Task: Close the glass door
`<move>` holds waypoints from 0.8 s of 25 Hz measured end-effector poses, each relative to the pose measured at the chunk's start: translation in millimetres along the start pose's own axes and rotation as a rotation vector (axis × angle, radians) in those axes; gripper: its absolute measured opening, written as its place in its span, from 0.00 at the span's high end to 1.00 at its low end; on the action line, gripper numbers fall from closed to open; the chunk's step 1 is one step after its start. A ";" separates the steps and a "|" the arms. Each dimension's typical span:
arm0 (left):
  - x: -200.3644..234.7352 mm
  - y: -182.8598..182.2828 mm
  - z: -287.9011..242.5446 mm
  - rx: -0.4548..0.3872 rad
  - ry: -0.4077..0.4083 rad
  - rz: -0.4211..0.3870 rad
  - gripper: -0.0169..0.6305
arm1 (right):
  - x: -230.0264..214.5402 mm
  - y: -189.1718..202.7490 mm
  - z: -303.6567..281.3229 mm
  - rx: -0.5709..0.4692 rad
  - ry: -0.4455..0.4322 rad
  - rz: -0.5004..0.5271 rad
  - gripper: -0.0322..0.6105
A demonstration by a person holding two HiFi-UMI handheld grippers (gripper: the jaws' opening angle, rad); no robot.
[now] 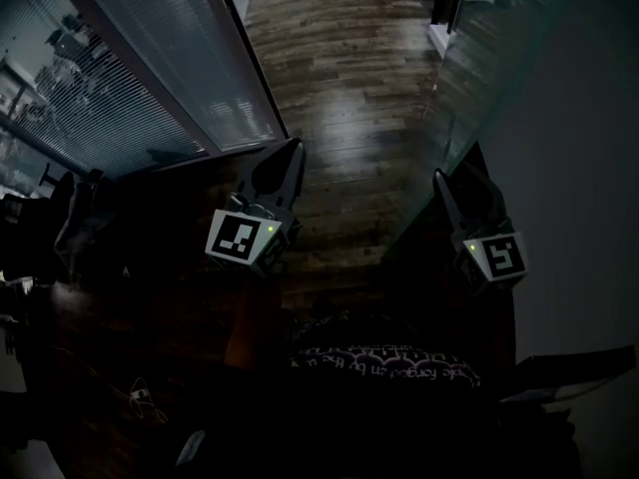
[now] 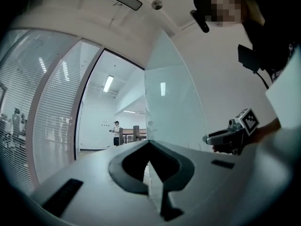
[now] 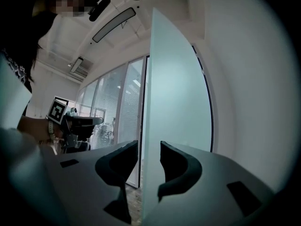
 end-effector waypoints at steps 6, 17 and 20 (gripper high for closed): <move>38.3 -2.6 4.0 -0.014 -0.019 -0.011 0.97 | 18.9 -1.9 -32.7 0.005 -0.027 0.021 0.74; 105.1 -1.9 26.4 -0.015 -0.054 -0.018 0.97 | 56.1 -3.8 -81.2 -0.024 -0.087 -0.009 0.74; 118.2 0.4 29.5 -0.013 -0.062 -0.023 0.97 | 50.9 1.0 -87.0 -0.013 -0.067 -0.018 0.74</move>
Point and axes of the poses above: the fingertips, and each gripper's own axes: z backward along the fingers, x to its left, y out of its underside, the point moved 6 cm from there along z, backward along the fingers
